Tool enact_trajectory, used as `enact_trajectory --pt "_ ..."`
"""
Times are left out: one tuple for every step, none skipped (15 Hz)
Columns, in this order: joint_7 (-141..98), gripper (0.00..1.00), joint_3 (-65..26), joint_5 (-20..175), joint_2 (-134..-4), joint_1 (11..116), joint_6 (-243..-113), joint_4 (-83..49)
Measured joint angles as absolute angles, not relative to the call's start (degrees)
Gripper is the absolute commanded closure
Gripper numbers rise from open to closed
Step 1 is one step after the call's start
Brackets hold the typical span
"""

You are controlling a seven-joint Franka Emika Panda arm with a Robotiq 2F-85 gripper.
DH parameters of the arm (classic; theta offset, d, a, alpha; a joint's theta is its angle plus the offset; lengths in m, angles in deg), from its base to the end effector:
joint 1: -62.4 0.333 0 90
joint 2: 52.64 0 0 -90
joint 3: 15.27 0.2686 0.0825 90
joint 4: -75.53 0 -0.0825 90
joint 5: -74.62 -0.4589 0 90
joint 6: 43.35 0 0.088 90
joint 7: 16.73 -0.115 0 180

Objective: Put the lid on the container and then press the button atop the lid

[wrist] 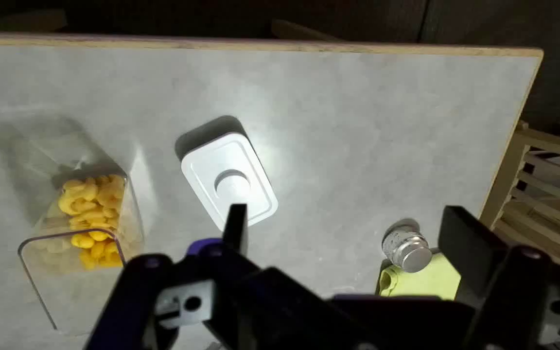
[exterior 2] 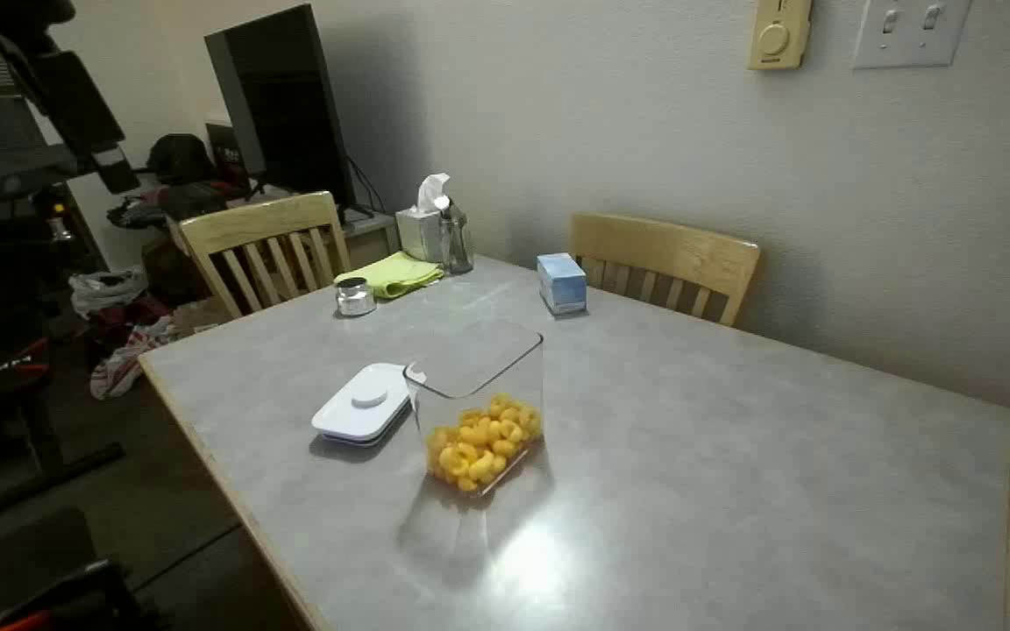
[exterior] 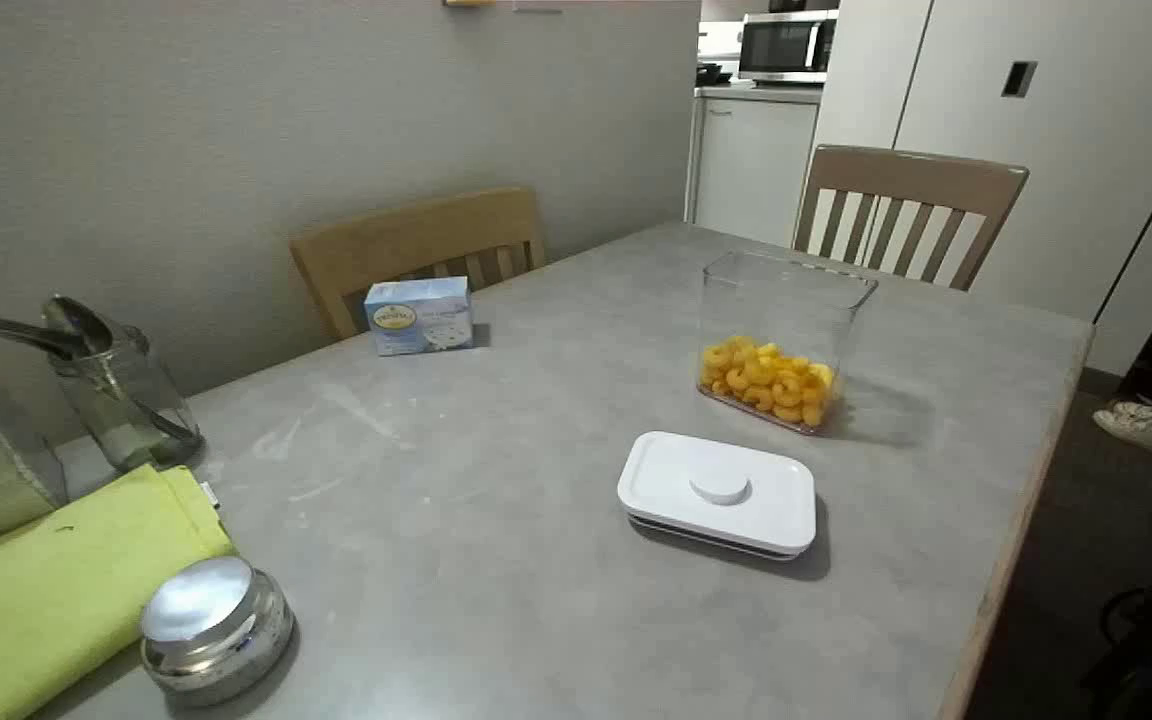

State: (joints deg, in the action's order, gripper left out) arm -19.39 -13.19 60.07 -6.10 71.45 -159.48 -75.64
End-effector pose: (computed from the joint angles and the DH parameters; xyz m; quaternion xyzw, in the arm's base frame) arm 0.4256 0.0983 0.4478 -0.9891 -0.0247 -0.0870 0.1164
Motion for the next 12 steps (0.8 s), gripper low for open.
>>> enact_trajectory --pt "-19.4 0.00 -13.2 60.1 -6.1 71.4 -159.5 -75.6" --pt "-19.4 0.00 -13.2 60.1 -6.1 71.4 -159.5 -75.6" --pt "-19.4 0.00 -13.2 60.1 -6.1 71.4 -159.5 -75.6" --pt "-19.4 0.00 -13.1 60.1 -6.1 71.4 -159.5 -75.6" --pt "-19.4 0.00 -13.0 60.1 -6.1 71.4 -159.8 -75.7" --pt "-19.4 0.00 -12.9 60.1 -6.2 71.4 -160.5 -75.8" --pt "-19.4 0.00 -12.9 60.1 -6.3 71.4 -161.5 -76.0" --pt "-19.4 0.00 -12.9 60.1 -6.5 71.4 -162.9 -76.4" --pt "-19.4 0.00 -12.9 60.1 -6.9 71.4 -164.8 -76.9" --pt "-19.4 0.00 -12.9 60.0 -7.4 71.4 -166.8 -77.4" --pt "-19.4 0.00 -12.9 59.9 -8.1 71.4 -169.3 -77.9" --pt "-19.2 0.00 -13.0 59.6 -9.1 71.4 -172.1 -78.5"
